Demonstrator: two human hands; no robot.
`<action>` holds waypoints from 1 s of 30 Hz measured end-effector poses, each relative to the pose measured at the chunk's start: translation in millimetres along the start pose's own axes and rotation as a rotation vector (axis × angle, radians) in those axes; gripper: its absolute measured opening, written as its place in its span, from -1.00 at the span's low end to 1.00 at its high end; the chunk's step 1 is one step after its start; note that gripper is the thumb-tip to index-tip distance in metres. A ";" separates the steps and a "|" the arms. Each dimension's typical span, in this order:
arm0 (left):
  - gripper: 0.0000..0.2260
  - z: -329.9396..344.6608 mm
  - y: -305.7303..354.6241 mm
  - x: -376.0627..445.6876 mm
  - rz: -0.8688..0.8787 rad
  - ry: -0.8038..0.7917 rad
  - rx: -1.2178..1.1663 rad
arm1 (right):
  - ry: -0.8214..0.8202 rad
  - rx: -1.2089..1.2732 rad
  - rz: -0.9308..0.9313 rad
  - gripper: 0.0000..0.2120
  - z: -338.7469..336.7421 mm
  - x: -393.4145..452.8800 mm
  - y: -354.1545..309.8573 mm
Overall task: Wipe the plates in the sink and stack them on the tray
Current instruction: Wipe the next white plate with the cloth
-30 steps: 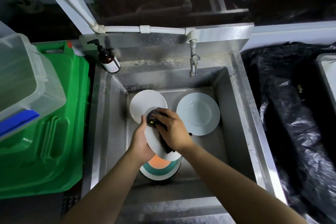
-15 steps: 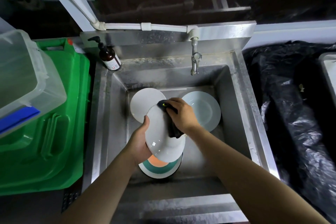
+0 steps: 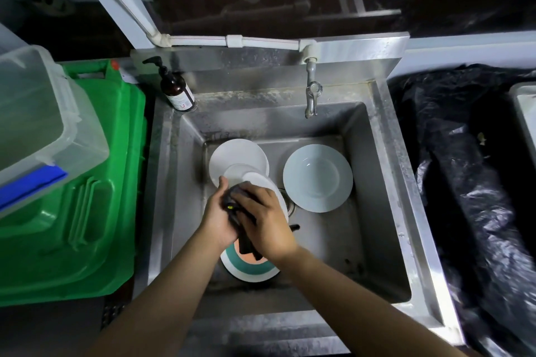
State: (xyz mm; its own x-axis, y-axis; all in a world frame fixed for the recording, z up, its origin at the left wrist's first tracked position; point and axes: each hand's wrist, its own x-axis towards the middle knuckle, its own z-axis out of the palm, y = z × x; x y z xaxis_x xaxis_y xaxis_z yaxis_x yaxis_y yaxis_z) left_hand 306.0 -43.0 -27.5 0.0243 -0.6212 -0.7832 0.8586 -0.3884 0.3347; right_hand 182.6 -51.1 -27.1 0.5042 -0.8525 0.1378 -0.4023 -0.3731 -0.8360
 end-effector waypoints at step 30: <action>-0.25 17.9 -3.9 -7.3 0.515 -0.390 1.883 | -0.043 0.910 1.075 -0.60 -101.9 33.2 18.5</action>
State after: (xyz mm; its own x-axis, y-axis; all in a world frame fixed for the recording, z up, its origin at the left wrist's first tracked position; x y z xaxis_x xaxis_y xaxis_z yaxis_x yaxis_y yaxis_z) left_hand 293.4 -49.1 -13.8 -0.2684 -0.8757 -0.4014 -0.7216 -0.0933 0.6860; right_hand 114.1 -123.7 16.1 0.2999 -0.5483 -0.7806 0.0189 0.8215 -0.5698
